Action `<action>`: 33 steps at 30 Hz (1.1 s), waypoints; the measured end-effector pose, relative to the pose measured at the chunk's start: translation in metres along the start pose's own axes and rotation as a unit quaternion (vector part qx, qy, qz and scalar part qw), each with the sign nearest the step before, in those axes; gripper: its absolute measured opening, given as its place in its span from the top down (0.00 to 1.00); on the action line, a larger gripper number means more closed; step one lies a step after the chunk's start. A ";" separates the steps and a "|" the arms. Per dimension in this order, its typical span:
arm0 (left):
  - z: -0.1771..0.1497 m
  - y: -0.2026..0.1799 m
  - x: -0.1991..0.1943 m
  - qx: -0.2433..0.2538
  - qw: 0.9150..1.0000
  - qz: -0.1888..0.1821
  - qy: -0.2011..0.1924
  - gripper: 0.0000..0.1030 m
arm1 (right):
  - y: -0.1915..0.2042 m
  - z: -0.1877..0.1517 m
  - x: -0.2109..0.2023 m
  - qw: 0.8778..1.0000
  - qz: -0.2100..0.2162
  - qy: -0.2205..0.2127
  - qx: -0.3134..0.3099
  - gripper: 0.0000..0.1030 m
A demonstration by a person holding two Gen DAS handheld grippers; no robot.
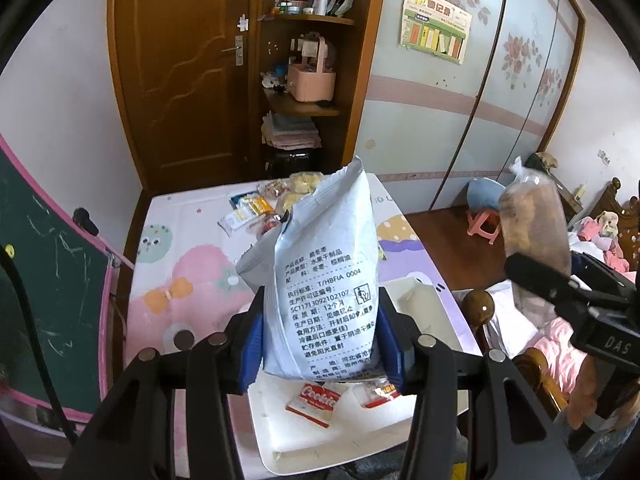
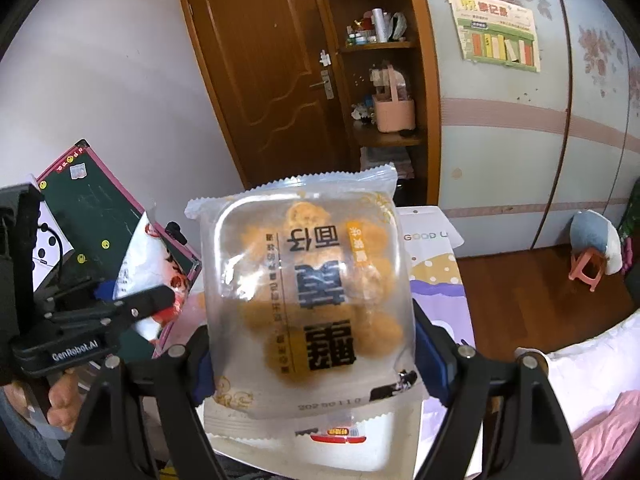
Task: Organize snacks
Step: 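Carry both packets over the white tray and lower them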
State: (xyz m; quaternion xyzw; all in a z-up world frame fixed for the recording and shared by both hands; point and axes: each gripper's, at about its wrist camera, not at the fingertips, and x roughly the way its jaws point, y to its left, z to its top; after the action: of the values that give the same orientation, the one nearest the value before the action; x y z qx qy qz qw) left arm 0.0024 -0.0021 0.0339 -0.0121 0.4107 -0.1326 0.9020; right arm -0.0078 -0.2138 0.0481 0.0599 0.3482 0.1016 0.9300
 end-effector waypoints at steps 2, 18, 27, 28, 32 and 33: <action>-0.011 0.000 0.005 -0.008 1.000 -0.005 0.003 0.53 | 0.004 -0.008 0.000 1.000 -0.011 -0.003 0.001 0.22; -0.074 0.001 0.076 -0.007 0.996 0.034 0.079 0.53 | 0.000 -0.070 0.061 0.993 -0.011 0.115 0.029 0.22; -0.080 0.000 0.093 -0.006 0.994 0.037 0.107 0.52 | 0.000 -0.082 0.075 0.989 -0.023 0.144 0.033 0.22; -0.080 0.000 0.095 -0.006 0.993 0.037 0.110 0.52 | 0.000 -0.083 0.077 0.988 -0.022 0.147 0.033 0.22; -0.085 0.001 0.103 -0.009 0.991 0.037 0.127 0.52 | 0.003 -0.087 0.085 0.986 -0.027 0.162 0.030 0.22; -0.085 0.002 0.106 -0.011 0.991 0.037 0.131 0.52 | 0.002 -0.088 0.087 0.985 -0.027 0.166 0.030 0.22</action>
State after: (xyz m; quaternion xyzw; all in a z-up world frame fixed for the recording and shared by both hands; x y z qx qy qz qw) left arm 0.0056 -0.0195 -0.1007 0.0108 0.5271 -0.0954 0.8444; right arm -0.0021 -0.1880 -0.0726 0.0603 0.5020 0.0742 0.8596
